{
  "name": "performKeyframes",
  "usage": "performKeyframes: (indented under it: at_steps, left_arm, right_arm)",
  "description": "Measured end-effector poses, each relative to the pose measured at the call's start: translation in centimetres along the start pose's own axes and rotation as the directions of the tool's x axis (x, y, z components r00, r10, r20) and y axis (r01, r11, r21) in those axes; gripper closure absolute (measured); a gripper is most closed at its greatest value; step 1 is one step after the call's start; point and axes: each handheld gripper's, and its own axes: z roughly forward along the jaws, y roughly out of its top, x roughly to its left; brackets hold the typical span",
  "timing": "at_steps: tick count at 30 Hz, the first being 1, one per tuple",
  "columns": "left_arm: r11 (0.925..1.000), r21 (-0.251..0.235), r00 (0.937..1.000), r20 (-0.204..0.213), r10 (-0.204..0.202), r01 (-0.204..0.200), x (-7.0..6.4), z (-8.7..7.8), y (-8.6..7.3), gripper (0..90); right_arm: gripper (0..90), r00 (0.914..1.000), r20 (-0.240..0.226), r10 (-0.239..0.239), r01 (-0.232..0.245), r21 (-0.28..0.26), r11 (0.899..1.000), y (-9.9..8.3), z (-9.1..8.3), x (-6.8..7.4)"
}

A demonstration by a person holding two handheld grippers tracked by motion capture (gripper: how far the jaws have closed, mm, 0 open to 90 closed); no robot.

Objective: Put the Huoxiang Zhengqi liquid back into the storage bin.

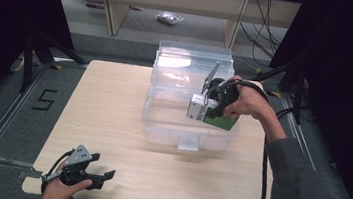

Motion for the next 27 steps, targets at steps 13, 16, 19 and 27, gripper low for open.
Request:
performKeyframes:
  at_steps: [13, 16, 19, 27]
  left_arm:
    - [1.0, 0.0, 1.0, -0.002, -0.001, 0.001, 0.1, 0.0, 0.0, 14.8]
    - [1.0, -0.002, 1.0, 0.0, -0.002, 0.002, 0.0, 0.0, 0.0, 14.8]
    - [1.0, -0.001, 1.0, 0.0, 0.002, -0.002, 0.1, 0.0, 0.0, 14.8]
    - [1.0, -0.002, 1.0, 0.001, 0.002, -0.002, 0.1, 0.0, 0.0, 14.9]
  right_arm:
    - [64.9, 0.9995, -0.028, 0.013, -0.012, 0.017, 1.0, -0.7, 2.6, -1.6]
    - [64.9, 0.9989, -0.036, 0.031, -0.031, 0.025, 0.999, -0.9, 3.4, -1.8]
    - [64.8, 0.9992, -0.035, 0.02, -0.019, 0.038, 0.999, -0.9, 3.9, -2.0]
    - [64.8, 0.9979, -0.056, 0.032, -0.03, 0.037, 0.999, -1.3, 5.4, -2.5]
